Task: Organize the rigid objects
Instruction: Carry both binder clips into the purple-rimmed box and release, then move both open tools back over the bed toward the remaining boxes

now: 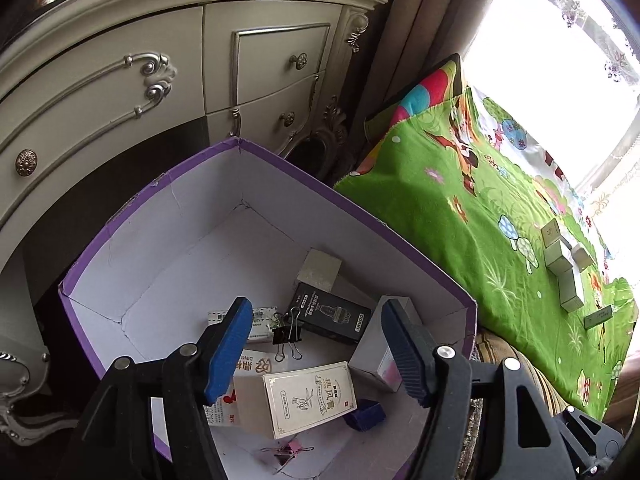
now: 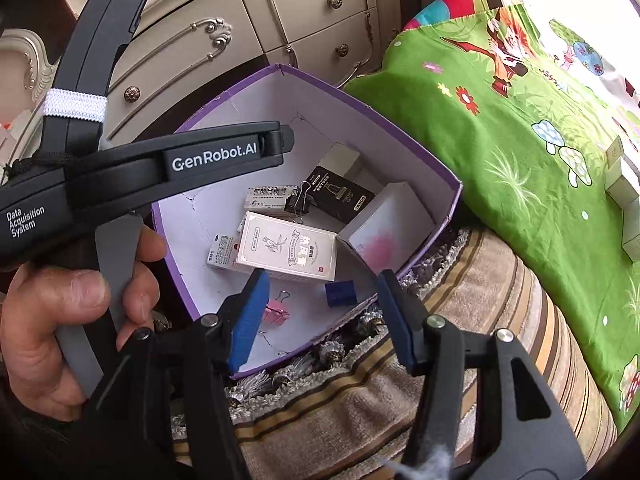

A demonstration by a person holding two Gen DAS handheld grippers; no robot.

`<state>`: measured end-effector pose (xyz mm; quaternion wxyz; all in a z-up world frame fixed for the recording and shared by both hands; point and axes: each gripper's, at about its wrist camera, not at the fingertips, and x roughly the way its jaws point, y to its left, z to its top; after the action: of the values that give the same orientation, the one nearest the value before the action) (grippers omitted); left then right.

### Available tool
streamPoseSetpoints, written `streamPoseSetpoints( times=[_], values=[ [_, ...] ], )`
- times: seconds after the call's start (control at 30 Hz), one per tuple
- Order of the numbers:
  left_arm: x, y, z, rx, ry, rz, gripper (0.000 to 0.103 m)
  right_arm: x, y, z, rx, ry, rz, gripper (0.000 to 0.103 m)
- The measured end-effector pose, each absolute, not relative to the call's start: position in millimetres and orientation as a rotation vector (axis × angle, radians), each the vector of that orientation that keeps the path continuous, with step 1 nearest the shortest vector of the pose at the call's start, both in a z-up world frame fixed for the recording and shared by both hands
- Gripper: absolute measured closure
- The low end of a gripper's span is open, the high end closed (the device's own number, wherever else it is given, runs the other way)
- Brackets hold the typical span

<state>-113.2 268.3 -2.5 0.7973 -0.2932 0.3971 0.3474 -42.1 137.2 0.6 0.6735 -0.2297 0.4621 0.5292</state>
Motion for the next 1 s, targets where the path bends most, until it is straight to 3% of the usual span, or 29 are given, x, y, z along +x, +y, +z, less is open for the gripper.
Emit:
streamPoseSetpoints(
  times=[0.07, 0.37, 0.7, 1.0],
  values=[
    [-107, 262, 1, -0.595, 0.857, 0.743, 0.033, -40, 132, 6, -0.511, 1.006, 1.168, 0.028],
    [-82, 237, 25, -0.390, 0.847, 0.822, 0.021, -21, 100, 32, -0.495, 0.819, 0.992, 0.017],
    [-47, 201, 56, -0.199, 0.737, 0.774, 0.020, 21, 56, 53, -0.439, 0.677, 0.790, 0.016],
    [-12, 187, 66, -0.336, 0.652, 0.595, 0.020, 88, -2, 55, -0.286, 0.688, 0.690, 0.016]
  ],
)
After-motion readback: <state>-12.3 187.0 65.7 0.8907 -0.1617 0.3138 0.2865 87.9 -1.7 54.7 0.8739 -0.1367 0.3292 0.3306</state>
